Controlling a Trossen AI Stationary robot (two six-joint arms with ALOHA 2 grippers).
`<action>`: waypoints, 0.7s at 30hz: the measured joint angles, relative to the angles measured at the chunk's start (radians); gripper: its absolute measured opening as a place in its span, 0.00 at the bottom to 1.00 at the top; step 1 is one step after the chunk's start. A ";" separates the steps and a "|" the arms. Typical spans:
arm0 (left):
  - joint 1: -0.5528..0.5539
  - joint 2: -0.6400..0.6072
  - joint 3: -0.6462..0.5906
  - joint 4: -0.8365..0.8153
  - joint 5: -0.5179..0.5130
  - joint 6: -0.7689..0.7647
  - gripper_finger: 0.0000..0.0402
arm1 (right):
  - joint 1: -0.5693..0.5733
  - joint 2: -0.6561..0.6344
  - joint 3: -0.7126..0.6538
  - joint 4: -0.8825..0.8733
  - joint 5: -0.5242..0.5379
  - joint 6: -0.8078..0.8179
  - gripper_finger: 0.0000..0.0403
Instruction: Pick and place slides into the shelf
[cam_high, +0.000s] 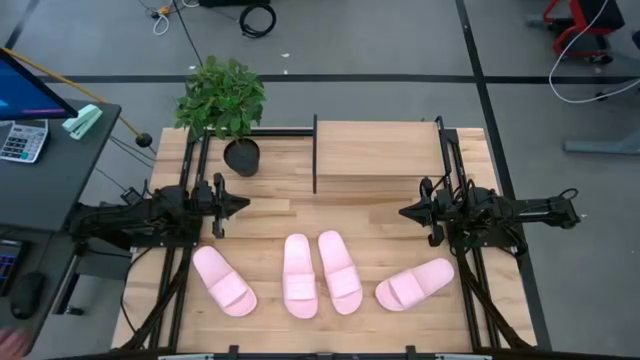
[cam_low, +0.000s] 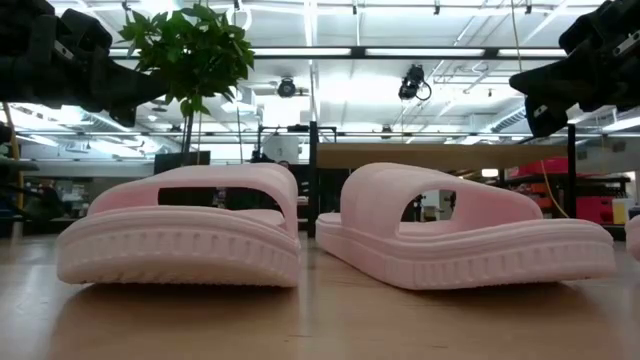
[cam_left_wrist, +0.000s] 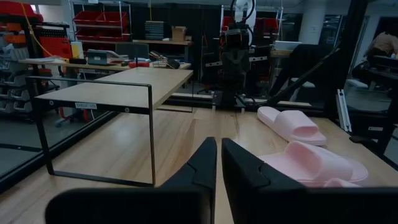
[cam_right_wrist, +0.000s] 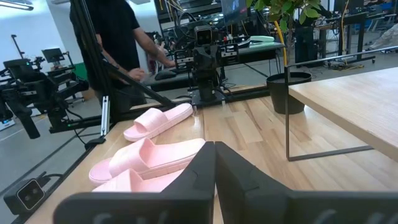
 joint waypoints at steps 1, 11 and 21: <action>0.000 0.000 0.000 0.000 0.000 0.000 0.06 | 0.000 0.000 0.000 0.000 0.000 0.000 0.03; 0.000 0.000 0.000 0.000 0.000 0.000 0.09 | 0.000 0.000 0.000 0.000 0.000 0.000 0.03; 0.000 0.000 0.000 0.000 0.000 0.000 0.07 | 0.000 0.000 0.000 0.000 0.000 0.000 0.03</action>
